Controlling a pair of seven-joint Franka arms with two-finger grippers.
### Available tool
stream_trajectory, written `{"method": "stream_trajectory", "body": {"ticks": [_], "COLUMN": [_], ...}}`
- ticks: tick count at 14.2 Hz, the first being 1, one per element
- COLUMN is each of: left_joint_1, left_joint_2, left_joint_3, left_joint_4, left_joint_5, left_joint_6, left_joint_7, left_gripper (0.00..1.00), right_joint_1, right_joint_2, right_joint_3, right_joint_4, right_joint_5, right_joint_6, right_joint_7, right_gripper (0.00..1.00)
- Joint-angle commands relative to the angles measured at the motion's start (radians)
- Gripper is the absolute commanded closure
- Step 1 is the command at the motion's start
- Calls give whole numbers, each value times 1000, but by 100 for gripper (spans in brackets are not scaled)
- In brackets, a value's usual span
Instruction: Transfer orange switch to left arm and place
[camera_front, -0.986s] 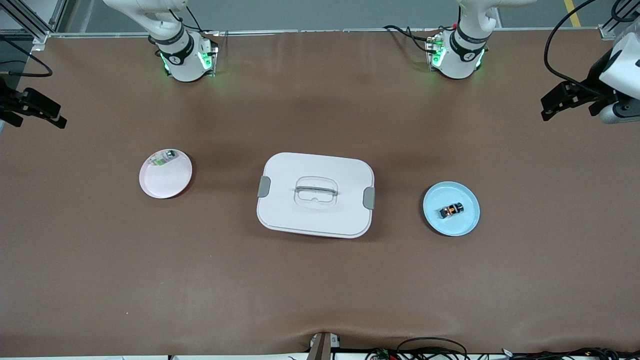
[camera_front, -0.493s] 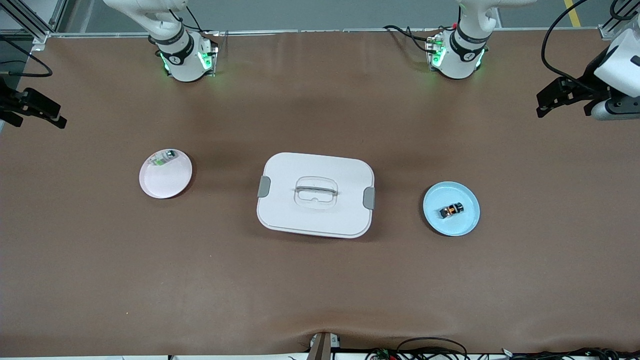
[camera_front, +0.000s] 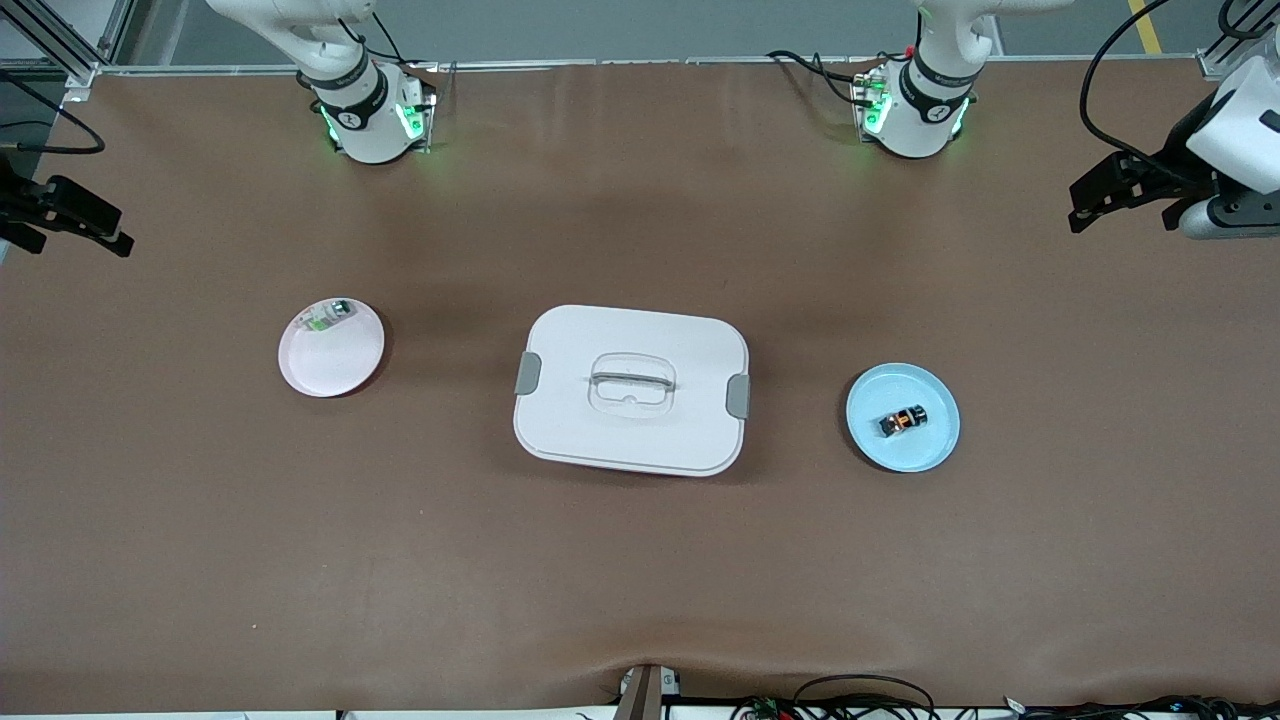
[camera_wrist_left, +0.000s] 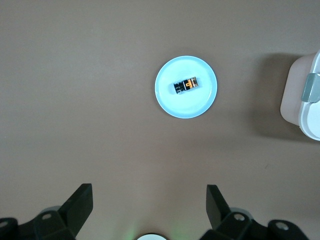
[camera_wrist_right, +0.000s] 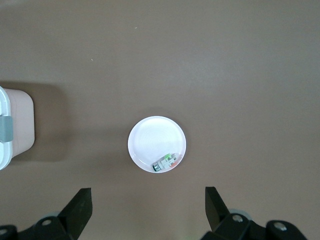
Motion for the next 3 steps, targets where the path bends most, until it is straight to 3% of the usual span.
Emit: {"method": "stream_trajectory", "body": {"ticks": [1,3], "left_joint_1": [0,-5], "left_joint_2": [2,5], "left_joint_3": [3,3], "left_joint_4": [31,31], "left_joint_5": [-17,-17], "left_joint_6": [-23,-23], "left_joint_7": [12,8], "left_gripper": [0,0], "right_joint_1": [-11,-11], "right_joint_2": [12,12], "right_joint_3": [7,7], "right_joint_4": [29,27], "right_joint_5": [-8,-8], "right_joint_6": [-22,-22], "right_joint_7": [3,3], "right_gripper": [0,0]}}
